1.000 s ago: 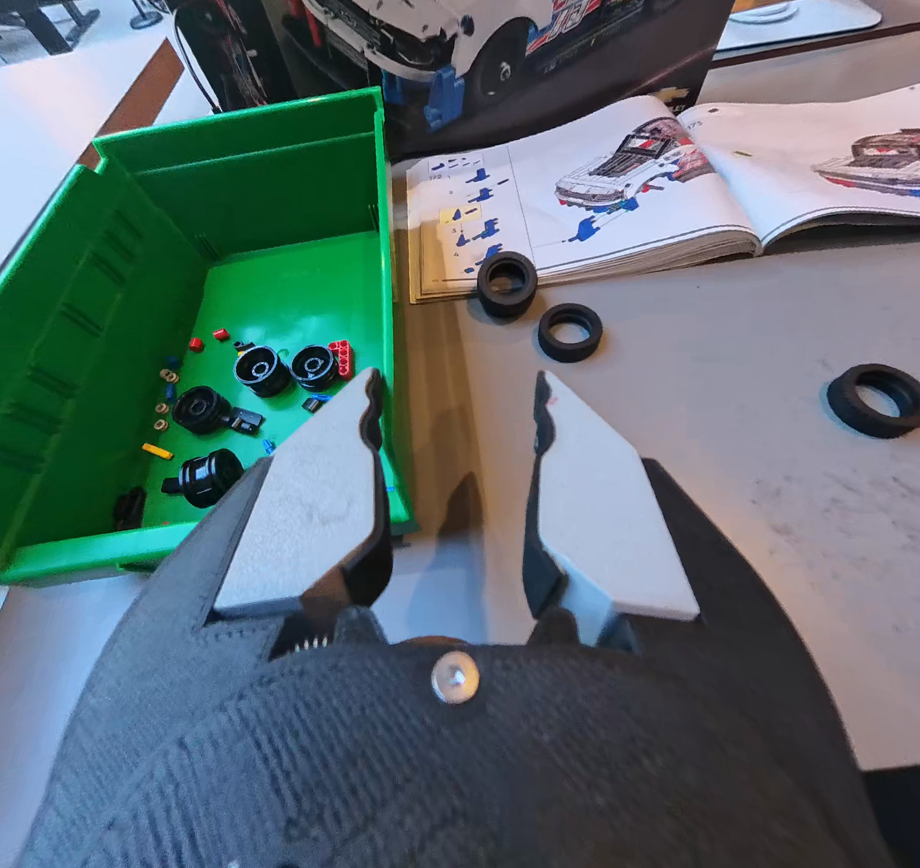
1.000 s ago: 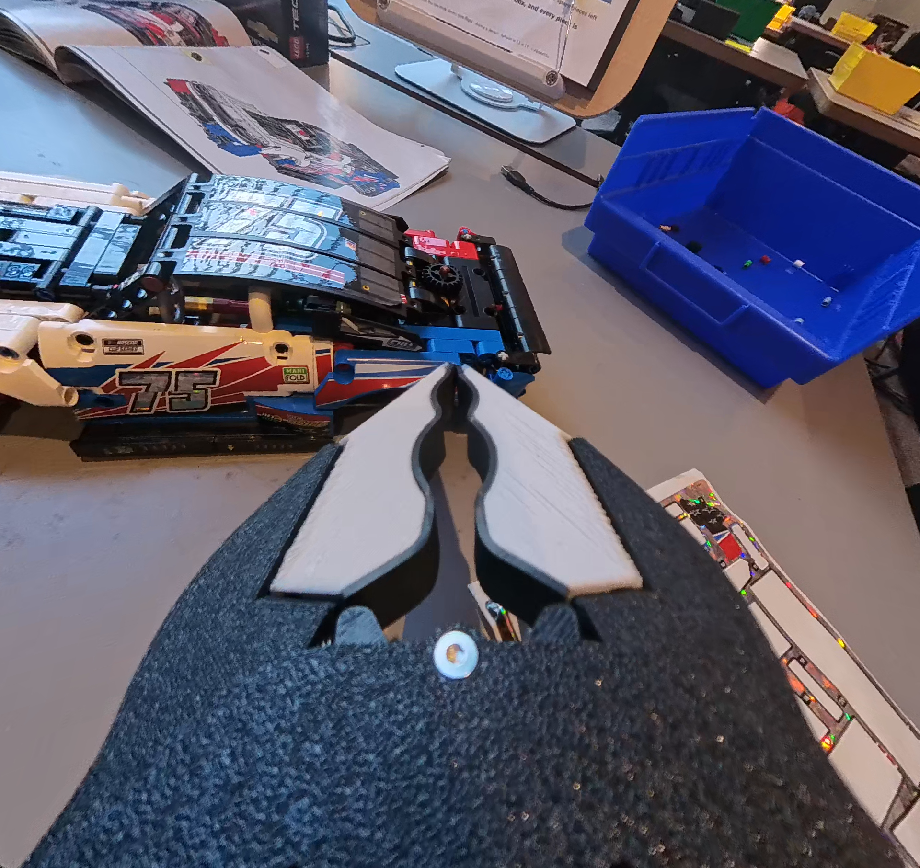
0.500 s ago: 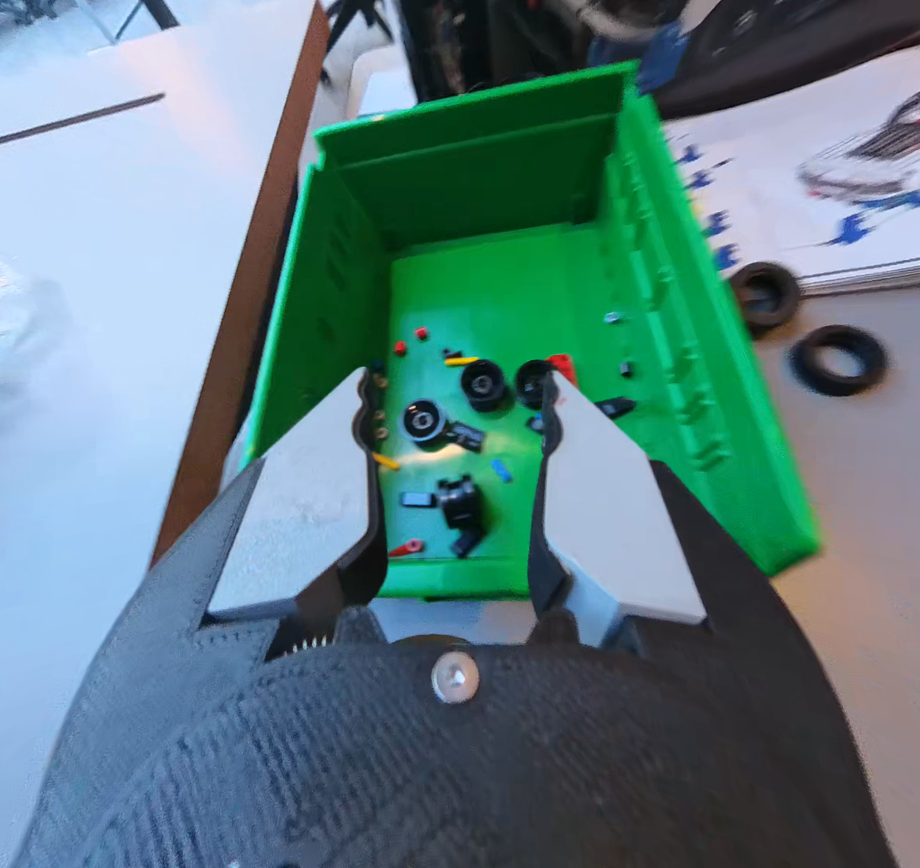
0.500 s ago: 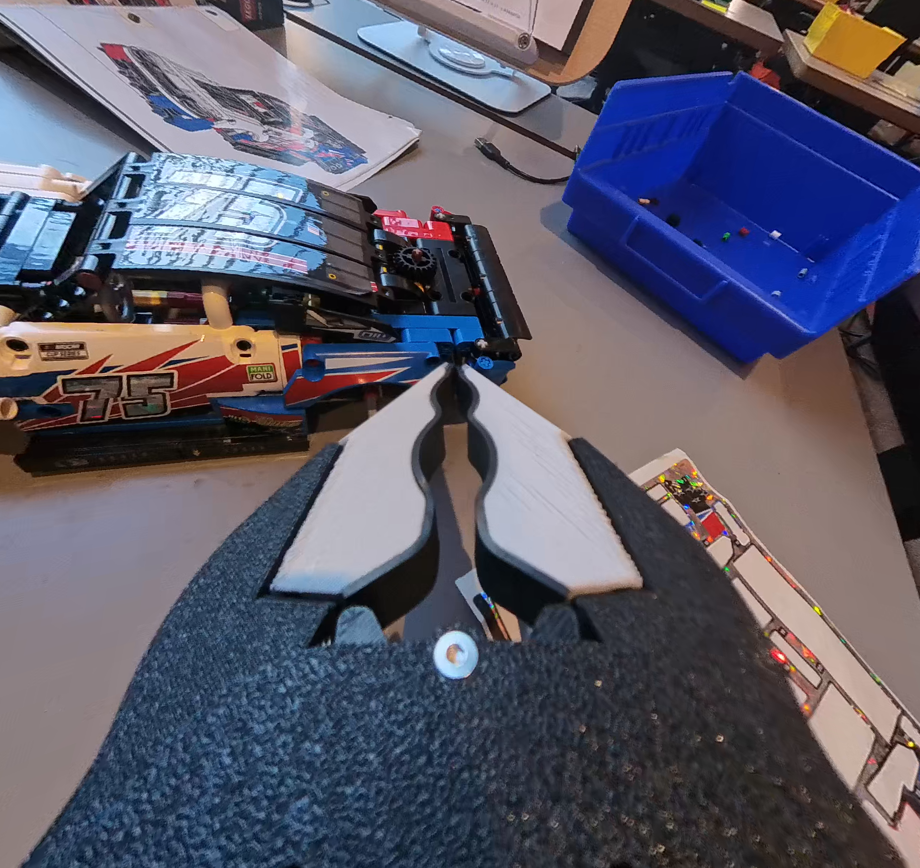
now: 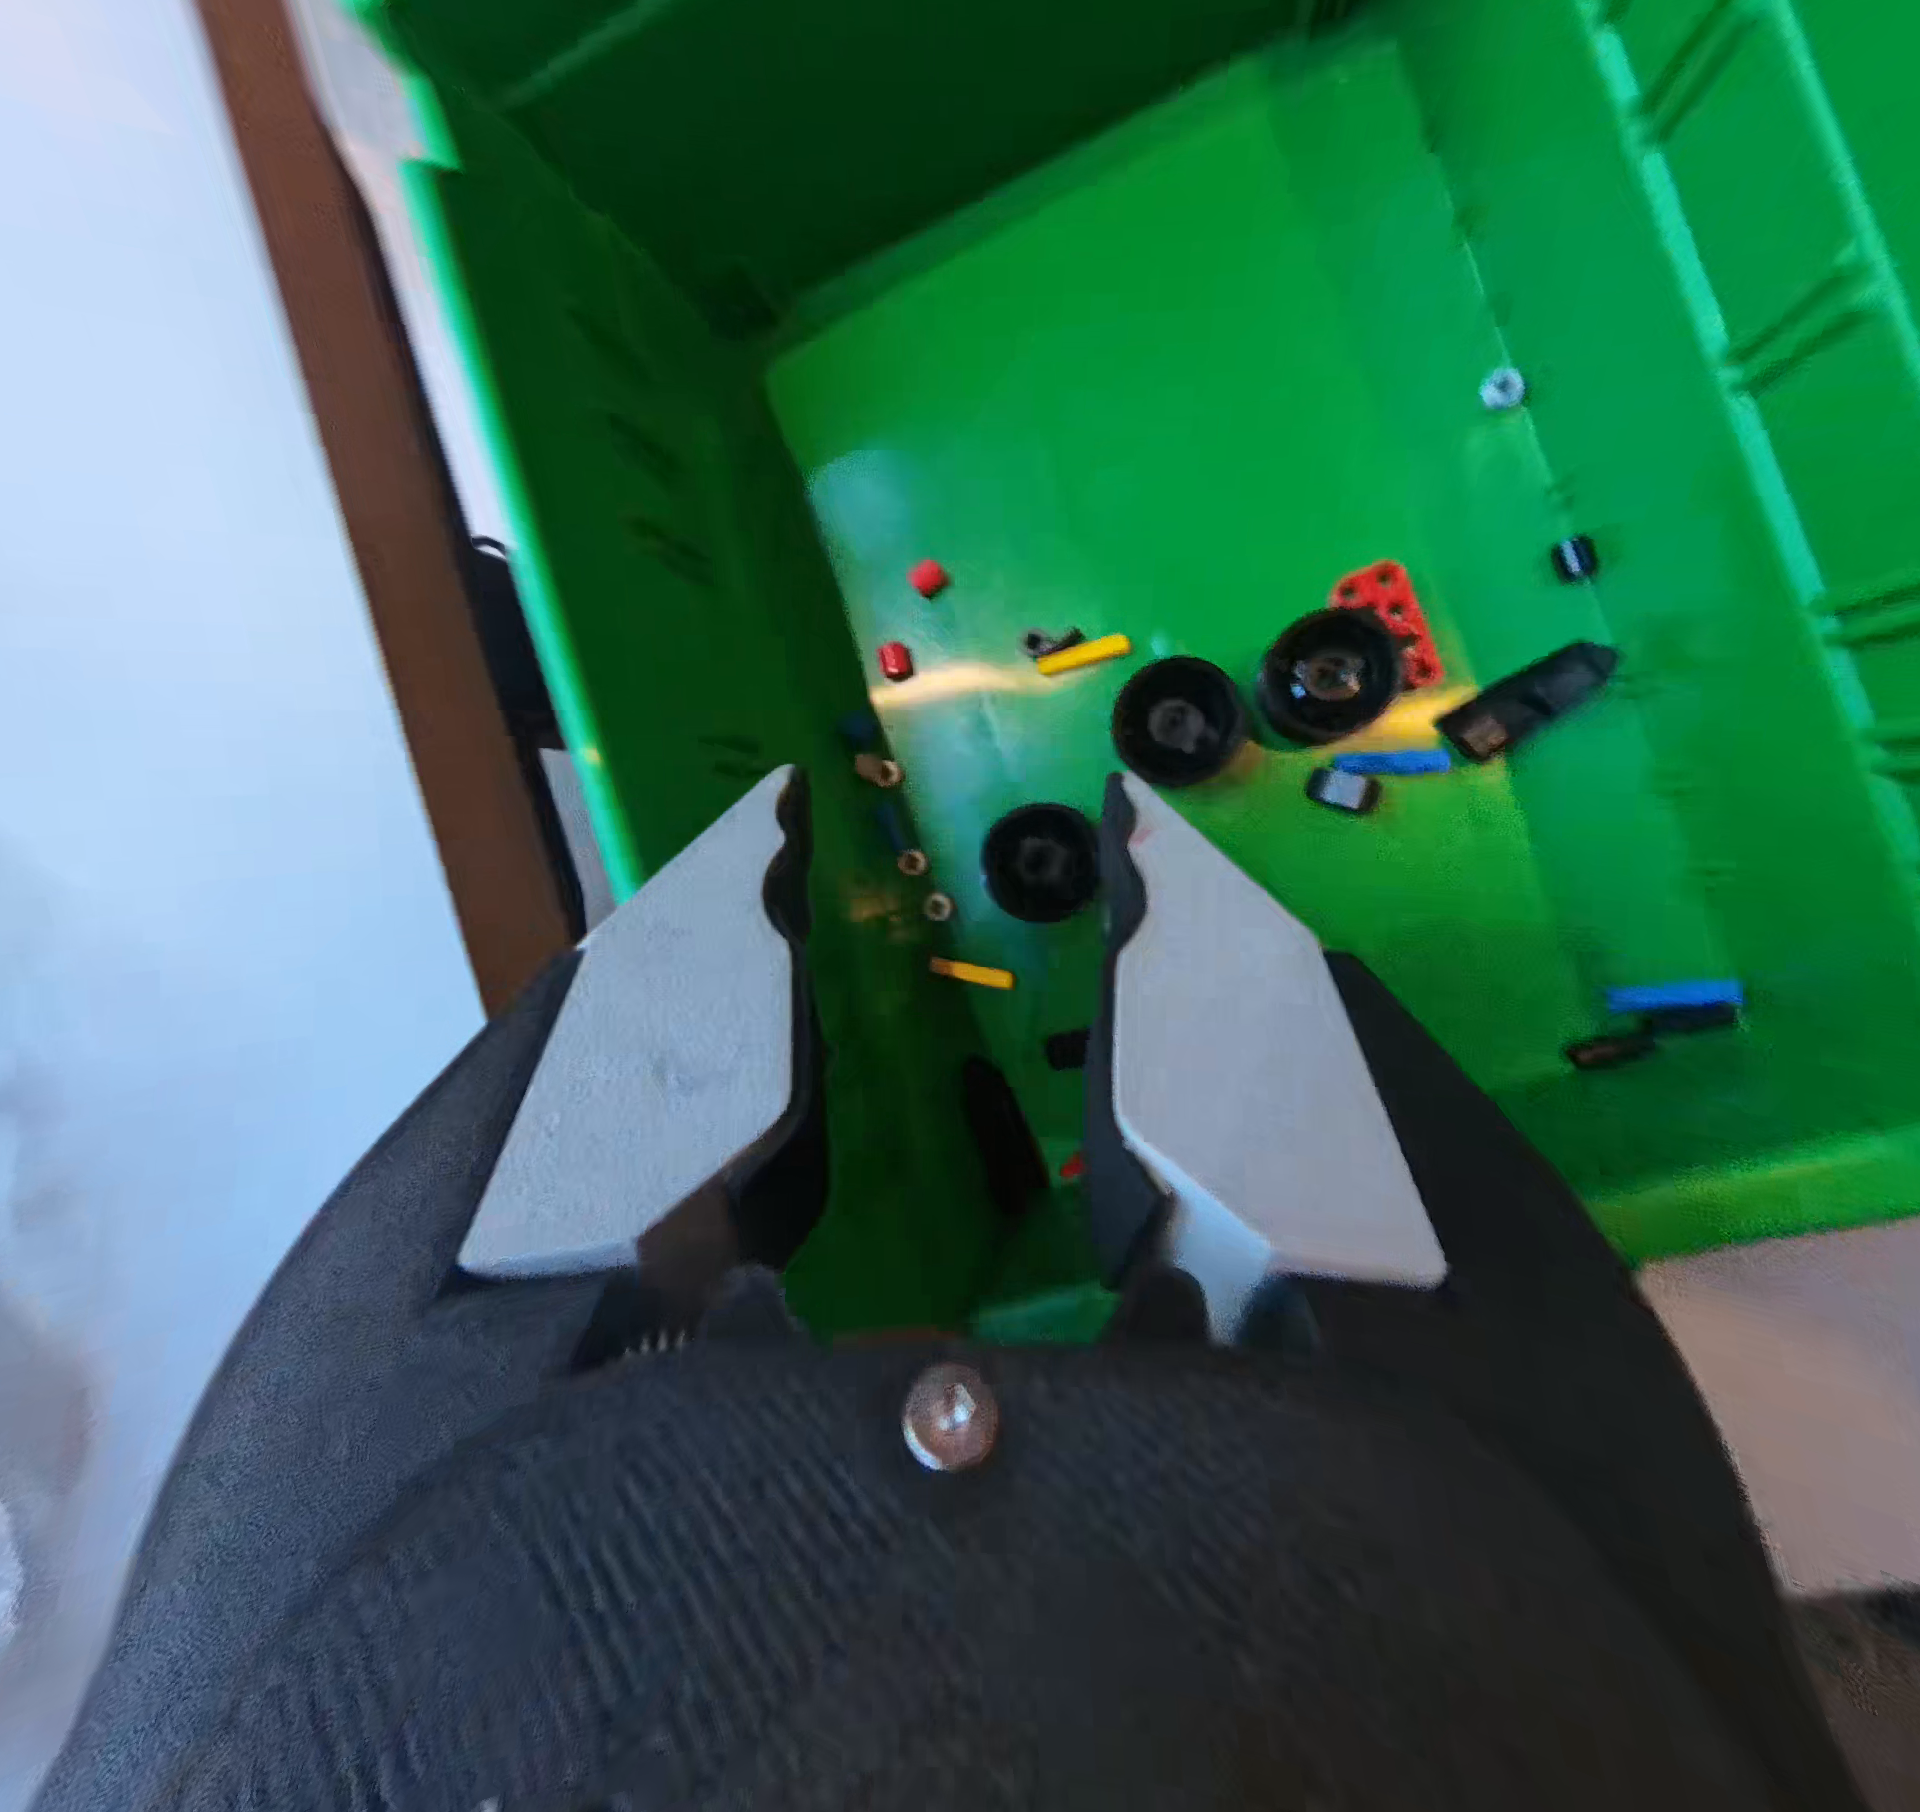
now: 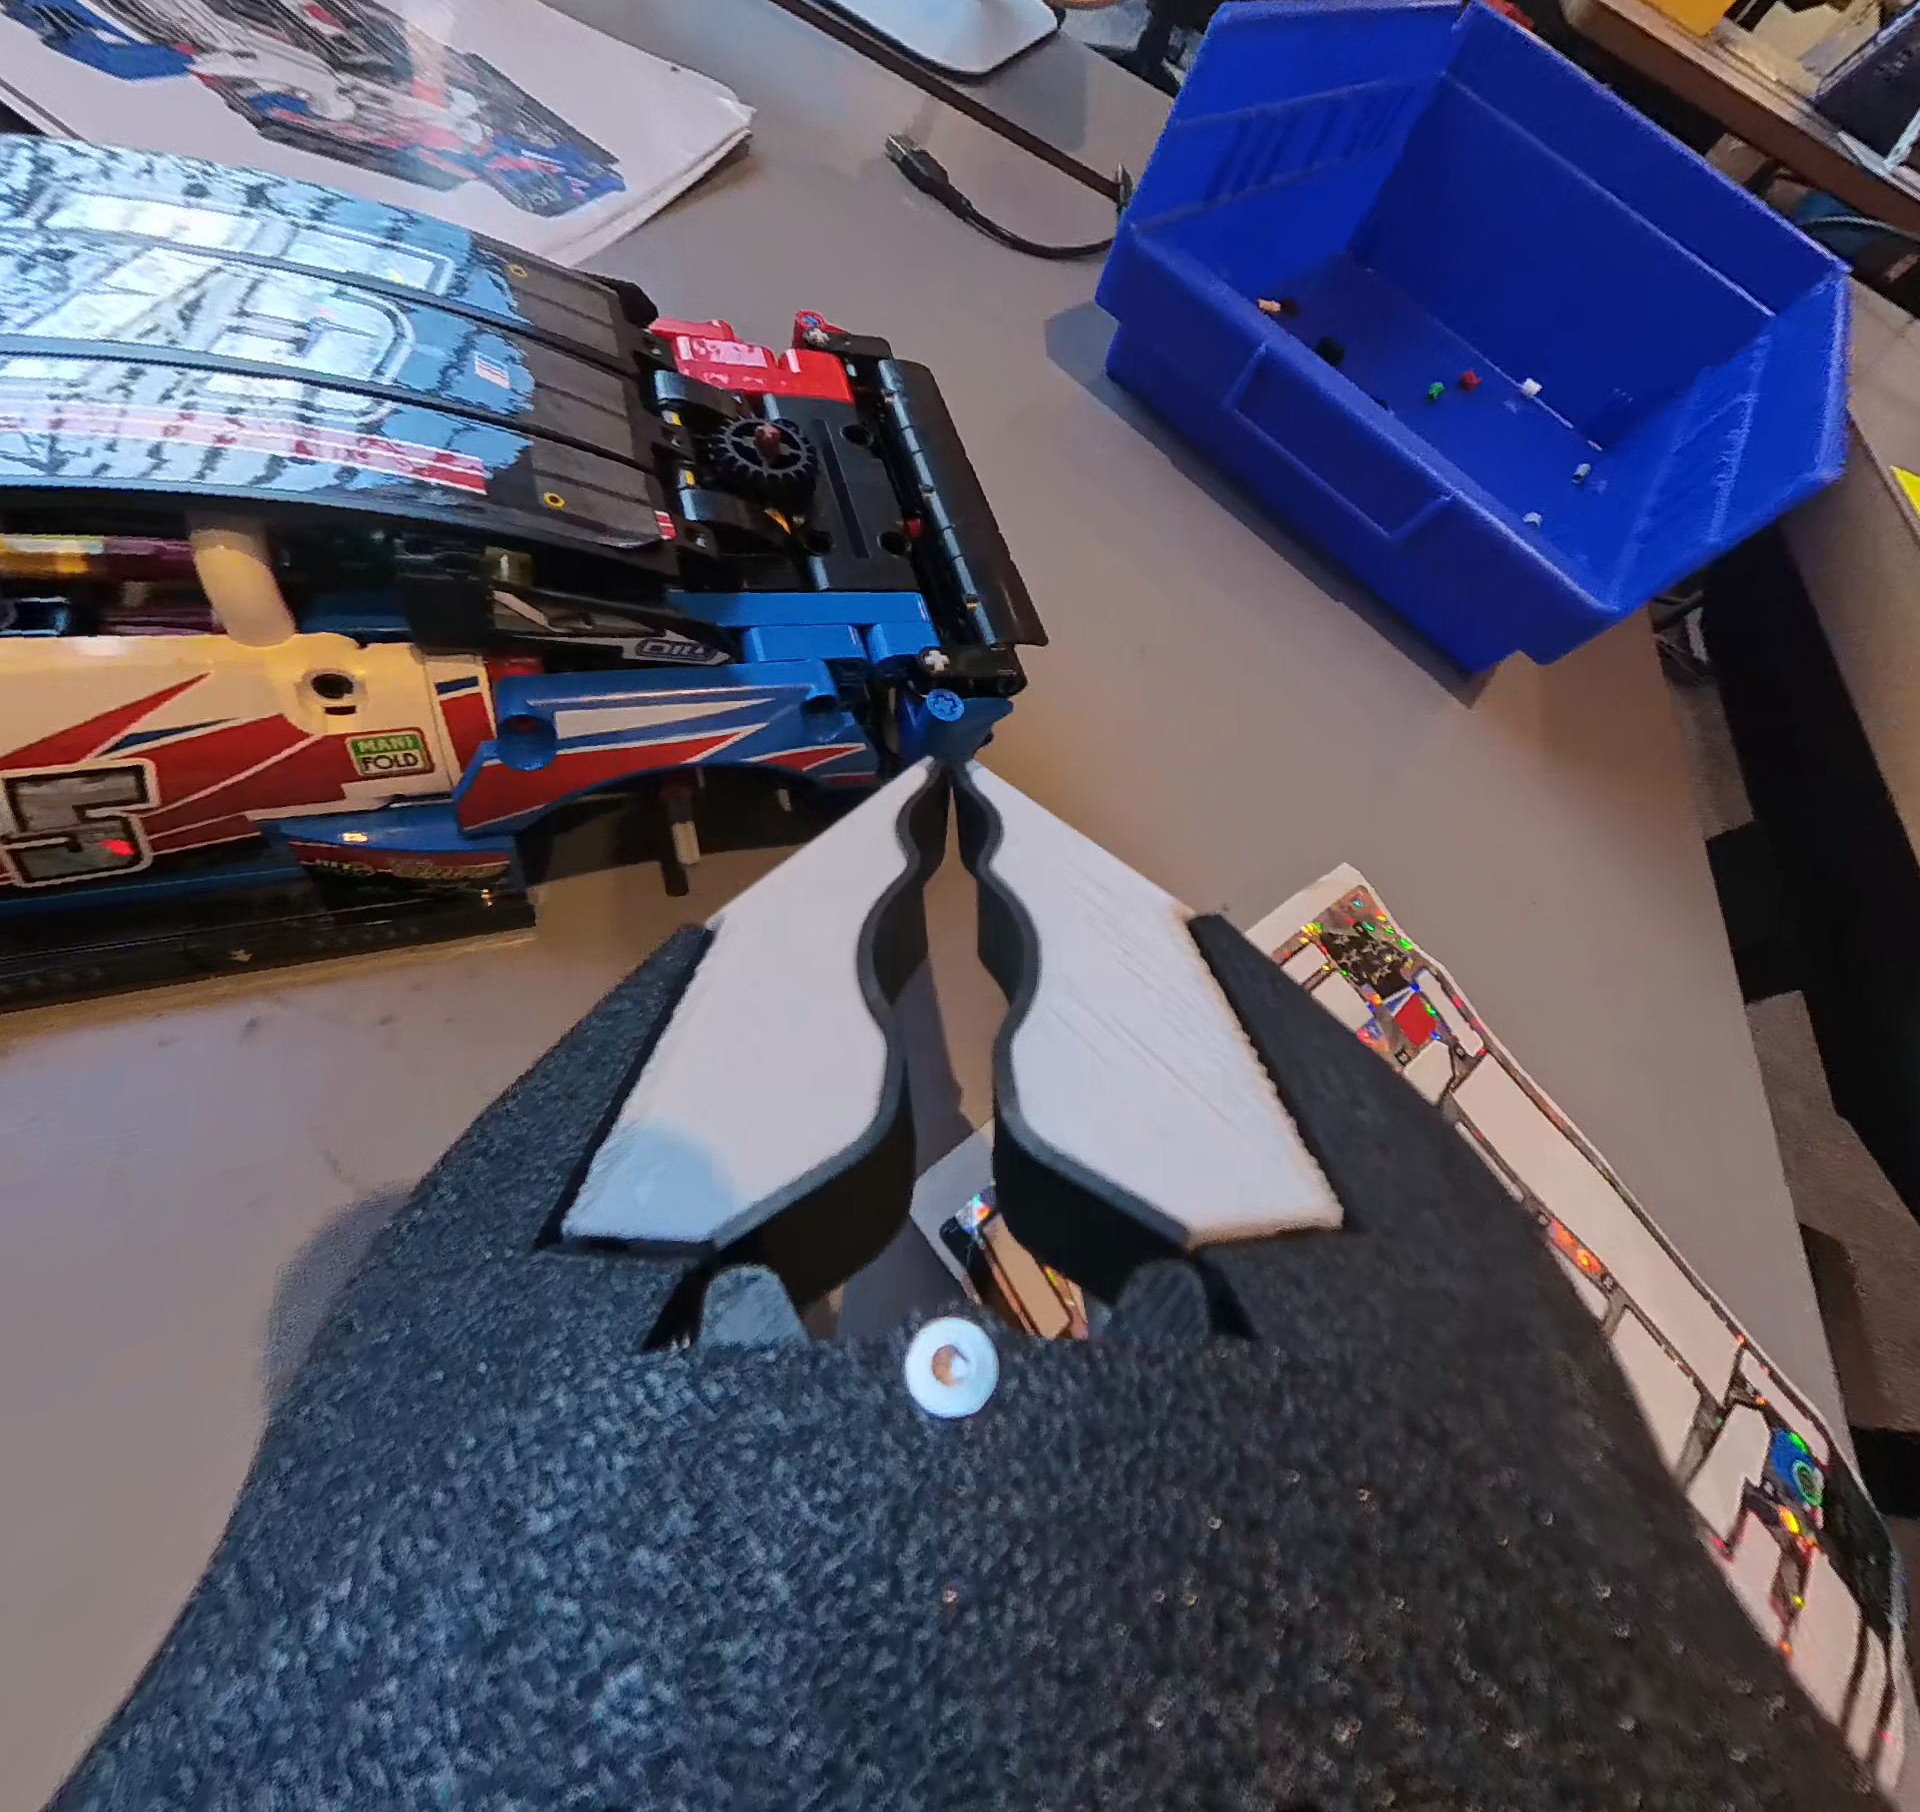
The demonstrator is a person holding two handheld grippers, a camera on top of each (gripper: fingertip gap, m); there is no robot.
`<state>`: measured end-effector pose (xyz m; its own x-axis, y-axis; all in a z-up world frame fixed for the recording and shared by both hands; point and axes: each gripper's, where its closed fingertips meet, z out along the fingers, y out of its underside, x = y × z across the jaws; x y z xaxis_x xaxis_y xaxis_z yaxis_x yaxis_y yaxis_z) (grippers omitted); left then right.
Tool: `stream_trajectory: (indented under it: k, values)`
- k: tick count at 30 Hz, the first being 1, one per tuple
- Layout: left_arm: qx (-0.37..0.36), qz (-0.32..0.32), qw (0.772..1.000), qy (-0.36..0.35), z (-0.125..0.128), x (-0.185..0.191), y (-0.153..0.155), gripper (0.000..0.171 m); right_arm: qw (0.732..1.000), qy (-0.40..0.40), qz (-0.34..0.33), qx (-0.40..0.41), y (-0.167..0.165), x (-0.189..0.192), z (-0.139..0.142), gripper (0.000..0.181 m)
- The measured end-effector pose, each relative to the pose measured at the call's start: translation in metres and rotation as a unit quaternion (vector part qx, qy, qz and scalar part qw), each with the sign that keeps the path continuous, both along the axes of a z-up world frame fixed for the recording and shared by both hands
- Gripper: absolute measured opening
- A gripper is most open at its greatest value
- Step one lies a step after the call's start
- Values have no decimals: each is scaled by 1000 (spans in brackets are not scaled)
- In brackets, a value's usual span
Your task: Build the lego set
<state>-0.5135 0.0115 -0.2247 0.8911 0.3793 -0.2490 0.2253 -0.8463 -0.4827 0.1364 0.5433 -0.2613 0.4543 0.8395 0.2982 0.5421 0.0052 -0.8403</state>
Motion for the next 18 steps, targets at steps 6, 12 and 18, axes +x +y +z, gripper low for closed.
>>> stream_trajectory:
  k: [6, 12, 18]
  values:
    - [-189, -55, 979, -50, -32, 27, -35, 48, 1000, -12, -20, 1, 6, 3, -3, 1]
    - [-344, -59, 935, -56, -39, 26, -68, 40, 1000, -19, -21, -1, 7, 3, -6, 1]
    - [-436, -99, 891, -85, -49, 35, -70, 47, 1000, -11, -15, 2, 5, 3, -3, 1]
